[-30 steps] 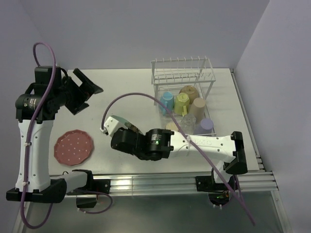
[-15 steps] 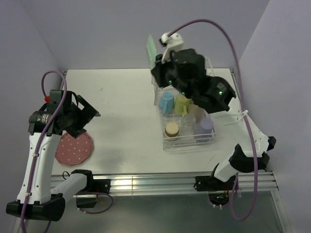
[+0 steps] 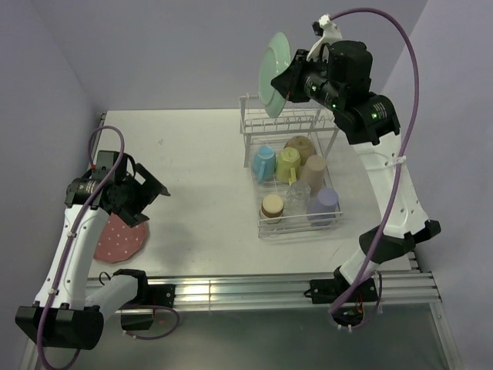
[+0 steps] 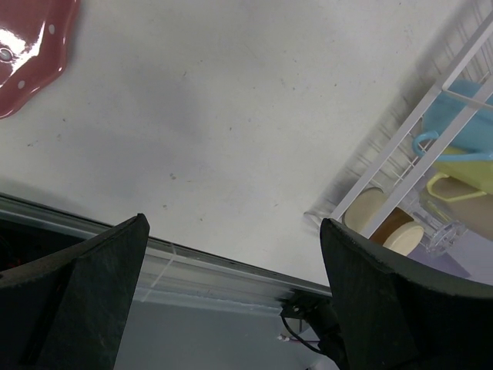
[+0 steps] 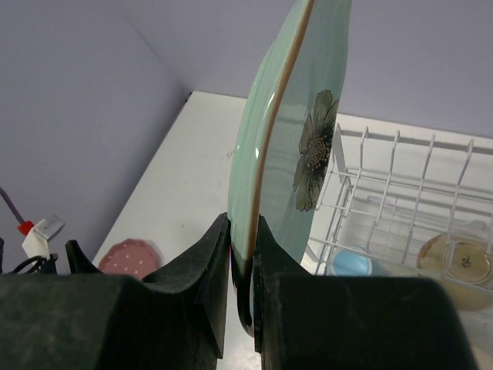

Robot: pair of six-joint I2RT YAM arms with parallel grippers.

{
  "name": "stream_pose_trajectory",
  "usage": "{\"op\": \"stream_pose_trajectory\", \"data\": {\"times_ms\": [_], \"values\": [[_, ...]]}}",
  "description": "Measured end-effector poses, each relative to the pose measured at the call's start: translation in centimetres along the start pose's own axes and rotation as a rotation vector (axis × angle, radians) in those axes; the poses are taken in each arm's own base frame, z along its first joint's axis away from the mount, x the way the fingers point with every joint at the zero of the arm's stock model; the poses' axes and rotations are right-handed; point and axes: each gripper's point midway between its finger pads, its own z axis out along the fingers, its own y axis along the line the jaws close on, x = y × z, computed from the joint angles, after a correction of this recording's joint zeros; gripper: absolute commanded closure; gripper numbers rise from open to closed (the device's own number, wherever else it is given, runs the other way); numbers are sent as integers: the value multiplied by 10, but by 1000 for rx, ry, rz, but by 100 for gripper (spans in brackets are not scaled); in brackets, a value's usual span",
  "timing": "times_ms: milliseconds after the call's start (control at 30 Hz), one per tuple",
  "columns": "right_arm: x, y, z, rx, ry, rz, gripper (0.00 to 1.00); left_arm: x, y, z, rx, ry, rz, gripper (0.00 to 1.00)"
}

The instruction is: Load the mixed dishes into the dish rack

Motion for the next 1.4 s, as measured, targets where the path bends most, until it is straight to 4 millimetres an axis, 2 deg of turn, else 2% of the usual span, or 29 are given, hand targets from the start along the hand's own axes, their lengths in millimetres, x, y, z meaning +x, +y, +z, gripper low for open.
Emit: {"op": "stream_pose_trajectory", "data": {"times_ms": [200, 500, 1100, 1400], "values": [[15, -24, 25, -39, 78, 71, 100, 1, -5, 2, 25, 7, 6, 1], [51, -38, 48, -37, 171, 105, 100, 2, -2, 7, 21, 15, 20, 1], [80, -62, 89, 33, 226, 100, 100, 4, -2, 20, 8, 50, 40, 1], [80, -59, 96, 49, 220, 51, 100, 5, -3, 22, 9, 57, 42, 1]]}}
